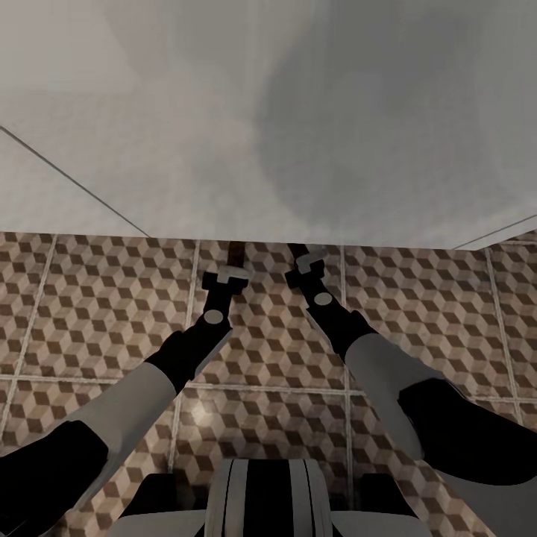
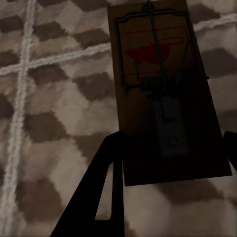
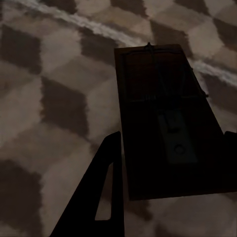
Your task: Take the four mousetraps from the cabinet in the bathroom and place them on the bathroom floor. Make sure all four end up on the same floor surface, and ensure that at least two of them are either under or directly next to the same bathroom sink.
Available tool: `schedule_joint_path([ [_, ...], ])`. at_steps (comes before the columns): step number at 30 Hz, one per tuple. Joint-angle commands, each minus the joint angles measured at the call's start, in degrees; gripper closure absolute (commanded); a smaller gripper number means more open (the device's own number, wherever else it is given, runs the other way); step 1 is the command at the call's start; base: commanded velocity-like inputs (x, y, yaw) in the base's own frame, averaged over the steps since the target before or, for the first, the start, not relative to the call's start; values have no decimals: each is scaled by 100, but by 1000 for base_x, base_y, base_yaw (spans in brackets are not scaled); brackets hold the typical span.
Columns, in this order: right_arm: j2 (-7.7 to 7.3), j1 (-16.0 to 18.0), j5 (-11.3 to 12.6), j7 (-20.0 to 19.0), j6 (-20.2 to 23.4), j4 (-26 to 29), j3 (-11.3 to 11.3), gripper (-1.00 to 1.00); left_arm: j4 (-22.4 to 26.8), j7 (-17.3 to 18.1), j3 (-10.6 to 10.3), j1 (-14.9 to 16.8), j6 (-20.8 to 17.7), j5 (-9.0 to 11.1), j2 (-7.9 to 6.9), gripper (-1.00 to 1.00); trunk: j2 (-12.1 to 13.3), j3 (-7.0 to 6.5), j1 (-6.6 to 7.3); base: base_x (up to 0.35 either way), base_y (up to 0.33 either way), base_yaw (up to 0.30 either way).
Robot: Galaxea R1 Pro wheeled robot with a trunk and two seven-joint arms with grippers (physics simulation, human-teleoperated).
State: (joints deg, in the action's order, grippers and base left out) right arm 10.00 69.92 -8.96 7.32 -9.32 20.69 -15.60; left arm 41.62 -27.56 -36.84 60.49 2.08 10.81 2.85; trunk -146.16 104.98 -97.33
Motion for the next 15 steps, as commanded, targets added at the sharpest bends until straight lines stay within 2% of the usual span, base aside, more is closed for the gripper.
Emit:
schedule_joint_path([
  [1, 0, 4, -45, 50, -6, -11, -24, 100, -9, -40, -34, 6, 21, 53, -4, 100, -1, 3, 1, 0, 0, 0],
  [15, 0, 4, -45, 50, -17, -21, -23, 100, -142, -39, -35, 6, 29, 53, -4, 100, -1, 3, 1, 0, 0, 0],
])
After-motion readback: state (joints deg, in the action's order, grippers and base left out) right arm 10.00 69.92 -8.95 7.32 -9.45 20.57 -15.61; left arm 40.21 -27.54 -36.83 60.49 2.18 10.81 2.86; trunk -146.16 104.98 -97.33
